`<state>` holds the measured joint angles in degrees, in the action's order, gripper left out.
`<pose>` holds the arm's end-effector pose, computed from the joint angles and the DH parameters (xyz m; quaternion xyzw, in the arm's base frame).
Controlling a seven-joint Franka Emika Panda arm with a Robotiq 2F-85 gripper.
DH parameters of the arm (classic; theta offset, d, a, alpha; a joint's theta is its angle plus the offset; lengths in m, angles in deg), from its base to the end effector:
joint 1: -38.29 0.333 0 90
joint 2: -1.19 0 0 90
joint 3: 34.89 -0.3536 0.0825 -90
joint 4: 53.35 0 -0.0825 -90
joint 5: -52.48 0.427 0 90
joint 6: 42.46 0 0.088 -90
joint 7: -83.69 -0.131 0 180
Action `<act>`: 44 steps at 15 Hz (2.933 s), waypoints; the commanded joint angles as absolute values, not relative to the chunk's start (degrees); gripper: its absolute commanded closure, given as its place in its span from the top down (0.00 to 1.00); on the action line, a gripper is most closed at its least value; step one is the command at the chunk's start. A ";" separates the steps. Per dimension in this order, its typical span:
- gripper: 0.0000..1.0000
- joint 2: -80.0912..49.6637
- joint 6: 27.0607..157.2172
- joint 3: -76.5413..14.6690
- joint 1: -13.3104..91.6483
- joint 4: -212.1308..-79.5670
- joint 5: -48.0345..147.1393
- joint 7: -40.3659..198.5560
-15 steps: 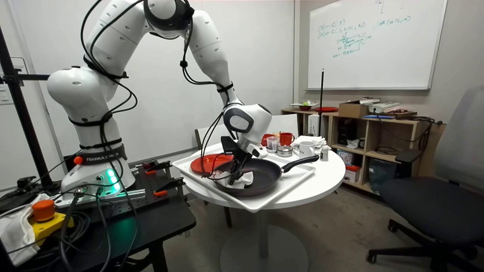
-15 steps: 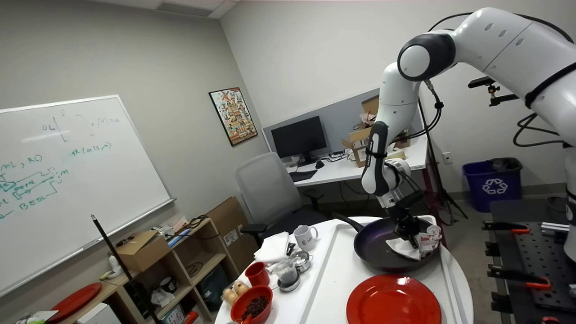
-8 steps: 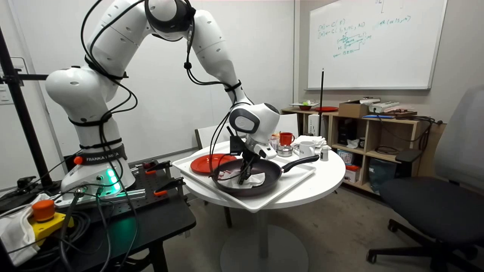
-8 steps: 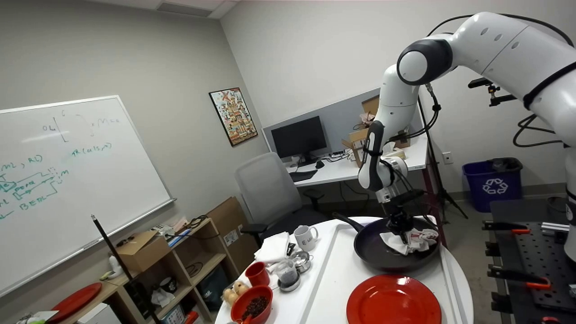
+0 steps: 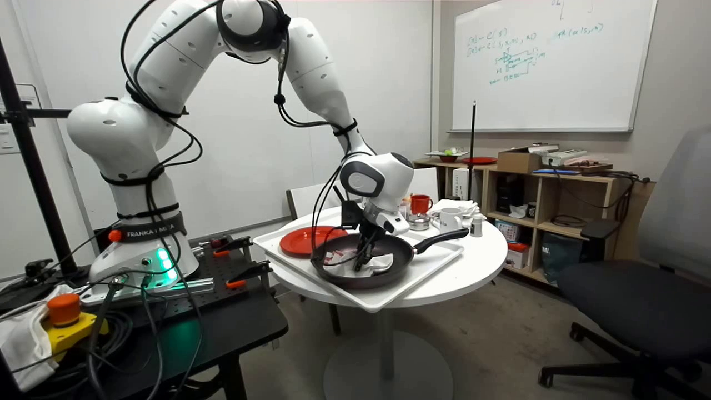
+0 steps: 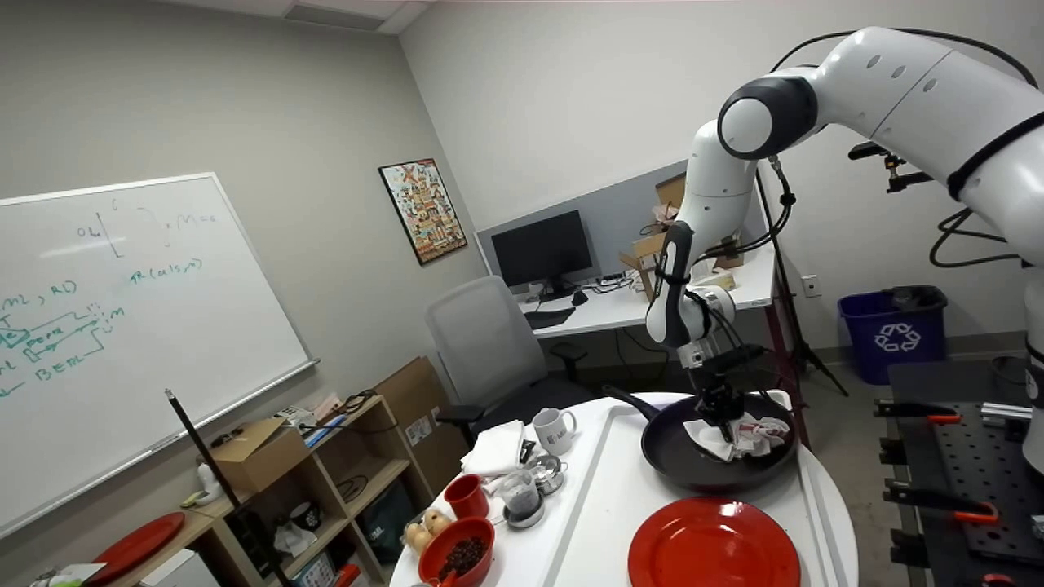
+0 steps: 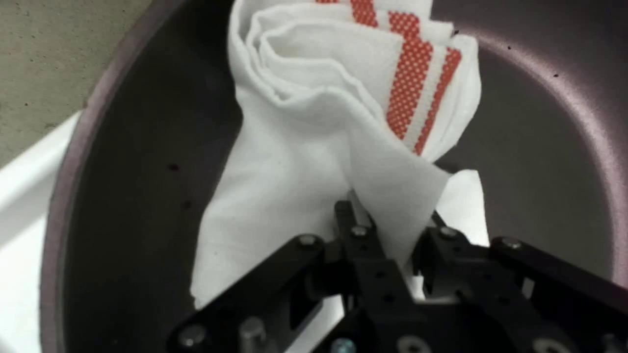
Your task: Use the towel to wipe the pan.
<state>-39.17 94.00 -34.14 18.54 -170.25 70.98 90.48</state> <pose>0.5366 -0.1925 0.0339 -0.9484 0.2488 0.1530 0.1231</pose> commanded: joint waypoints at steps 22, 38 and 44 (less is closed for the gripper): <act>0.05 -44.48 109.73 -29.29 25.55 -166.58 69.63 76.62; 0.05 -46.44 109.88 -41.88 17.78 -163.87 69.67 97.00; 0.05 -45.19 102.52 -41.02 18.46 -166.15 65.79 104.66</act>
<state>-42.85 105.95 -41.30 18.44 -165.07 68.43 101.28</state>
